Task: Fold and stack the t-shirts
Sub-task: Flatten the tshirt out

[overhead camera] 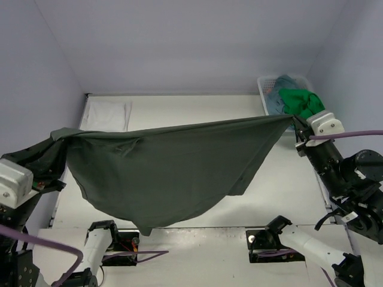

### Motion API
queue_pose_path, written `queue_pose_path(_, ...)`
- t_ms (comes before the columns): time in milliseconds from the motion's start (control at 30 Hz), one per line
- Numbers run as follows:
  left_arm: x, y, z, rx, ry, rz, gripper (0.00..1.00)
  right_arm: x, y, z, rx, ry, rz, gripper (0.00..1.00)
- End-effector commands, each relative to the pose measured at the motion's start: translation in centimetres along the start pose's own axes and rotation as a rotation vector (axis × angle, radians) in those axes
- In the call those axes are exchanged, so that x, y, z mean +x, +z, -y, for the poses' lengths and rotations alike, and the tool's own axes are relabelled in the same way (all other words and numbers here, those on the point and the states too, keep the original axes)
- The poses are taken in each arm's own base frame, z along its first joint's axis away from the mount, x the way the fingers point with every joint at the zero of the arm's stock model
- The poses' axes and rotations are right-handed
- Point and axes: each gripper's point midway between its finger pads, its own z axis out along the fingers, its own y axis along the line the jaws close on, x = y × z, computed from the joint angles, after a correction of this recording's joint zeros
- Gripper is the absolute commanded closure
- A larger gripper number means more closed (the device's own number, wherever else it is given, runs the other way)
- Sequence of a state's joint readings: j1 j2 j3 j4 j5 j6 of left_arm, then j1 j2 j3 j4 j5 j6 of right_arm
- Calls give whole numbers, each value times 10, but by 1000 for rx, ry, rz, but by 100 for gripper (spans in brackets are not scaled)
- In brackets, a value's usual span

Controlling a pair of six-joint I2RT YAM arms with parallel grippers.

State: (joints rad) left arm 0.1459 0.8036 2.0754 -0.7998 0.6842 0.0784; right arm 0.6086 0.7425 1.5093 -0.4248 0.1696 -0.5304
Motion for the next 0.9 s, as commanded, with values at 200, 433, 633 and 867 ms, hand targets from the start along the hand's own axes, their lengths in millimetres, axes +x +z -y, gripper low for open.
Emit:
queue_pose_path(200, 104, 65, -42, -25, -104, -210, 100, 28, 37, -41, -100, -15, -30, 100)
queue_pose_path(433, 108, 74, -47, -44, -224, -273, 100, -10, 32, -12, -24, 35, 29, 100)
queue_pose_path(633, 79, 57, 25, 346, -275, -199, 100, -2, 18, -25, -99, 78, 34, 100)
queue_pose_path(867, 104, 60, -6, 142, -251, -261, 100, 28, 27, -10, 8, 63, -87, 100)
